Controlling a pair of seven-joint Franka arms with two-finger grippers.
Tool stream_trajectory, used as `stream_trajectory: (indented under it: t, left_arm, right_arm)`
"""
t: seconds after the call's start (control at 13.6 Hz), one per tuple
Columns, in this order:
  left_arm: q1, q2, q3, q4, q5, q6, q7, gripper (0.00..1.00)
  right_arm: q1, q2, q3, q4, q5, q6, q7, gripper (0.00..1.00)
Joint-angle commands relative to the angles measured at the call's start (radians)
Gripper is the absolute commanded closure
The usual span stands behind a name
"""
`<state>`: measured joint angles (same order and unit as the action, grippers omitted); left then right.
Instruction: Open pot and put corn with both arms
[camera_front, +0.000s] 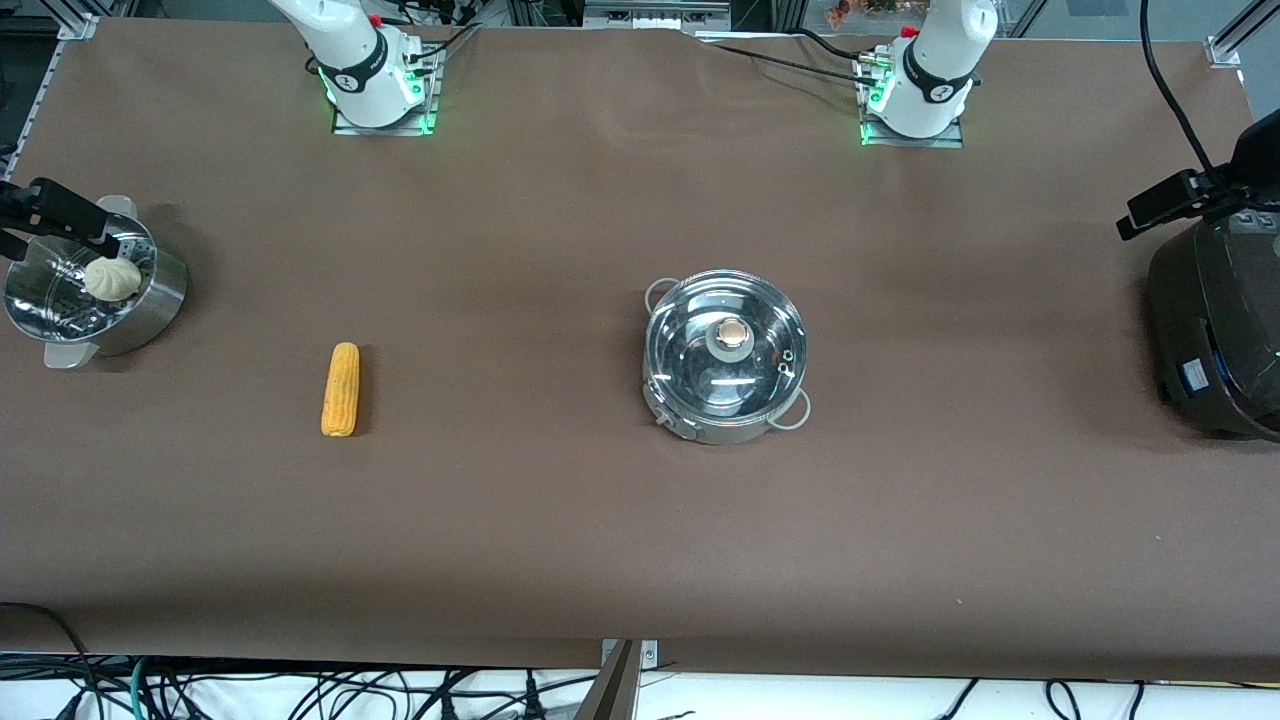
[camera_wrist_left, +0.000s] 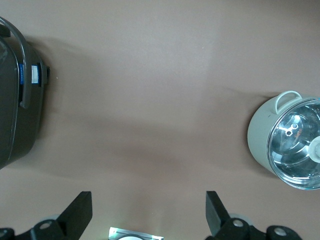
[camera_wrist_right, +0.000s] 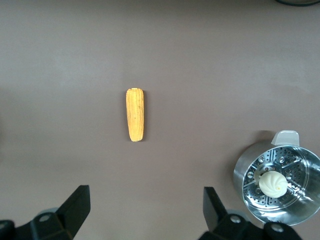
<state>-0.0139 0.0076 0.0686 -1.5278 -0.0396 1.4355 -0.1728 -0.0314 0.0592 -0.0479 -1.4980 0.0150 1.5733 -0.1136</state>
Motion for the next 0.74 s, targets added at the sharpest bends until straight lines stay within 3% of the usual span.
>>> stream_trajectory:
  t: [0.0, 0.66]
  left_arm:
    - [-0.001, 0.011, -0.004, 0.031, 0.018, -0.020, -0.007, 0.00]
    - [-0.001, 0.011, -0.004, 0.031, 0.018, -0.020, -0.007, 0.00]
  right_arm:
    - [-0.007, 0.010, -0.003, 0.004, -0.018, 0.007, -0.012, 0.00]
    - [-0.013, 0.018, 0.002, 0.007, -0.021, 0.005, -0.015, 0.00]
